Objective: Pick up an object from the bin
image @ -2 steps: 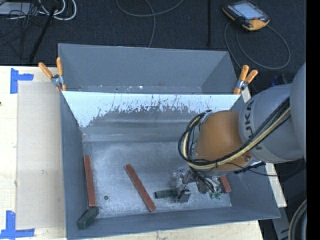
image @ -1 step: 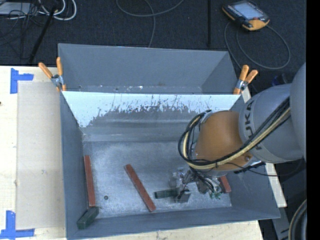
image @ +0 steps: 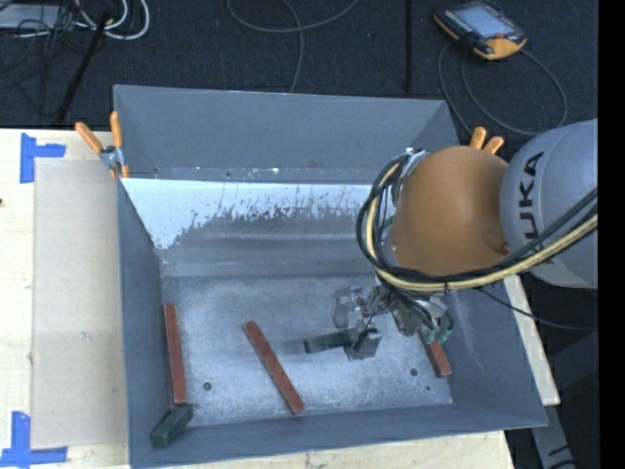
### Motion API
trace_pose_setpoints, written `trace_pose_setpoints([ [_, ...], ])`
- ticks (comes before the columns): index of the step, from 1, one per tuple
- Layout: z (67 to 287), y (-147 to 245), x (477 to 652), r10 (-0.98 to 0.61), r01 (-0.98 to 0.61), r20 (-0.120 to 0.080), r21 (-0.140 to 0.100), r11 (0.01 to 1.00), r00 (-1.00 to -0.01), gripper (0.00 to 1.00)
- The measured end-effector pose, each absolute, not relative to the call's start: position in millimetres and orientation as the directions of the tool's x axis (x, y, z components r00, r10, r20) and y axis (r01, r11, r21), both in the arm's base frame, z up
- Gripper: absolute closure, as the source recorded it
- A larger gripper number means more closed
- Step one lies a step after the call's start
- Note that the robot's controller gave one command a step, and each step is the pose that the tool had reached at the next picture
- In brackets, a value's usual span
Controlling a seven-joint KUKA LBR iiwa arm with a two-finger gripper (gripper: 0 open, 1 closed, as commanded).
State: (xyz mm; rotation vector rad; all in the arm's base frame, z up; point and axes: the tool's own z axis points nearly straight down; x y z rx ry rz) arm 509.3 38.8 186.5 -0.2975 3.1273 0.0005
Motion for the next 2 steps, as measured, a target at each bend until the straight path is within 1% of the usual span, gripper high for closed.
trace_pose_setpoints([
  [1, 187, 39, 509.3, -0.189, -0.189, 0.0, 0.0, 0.982, -0.982, 1.0],
  [2, 234, 37, 515.1, -0.188, -0.188, 0.006, 0.001, 0.982, -0.982, 1.0],
])
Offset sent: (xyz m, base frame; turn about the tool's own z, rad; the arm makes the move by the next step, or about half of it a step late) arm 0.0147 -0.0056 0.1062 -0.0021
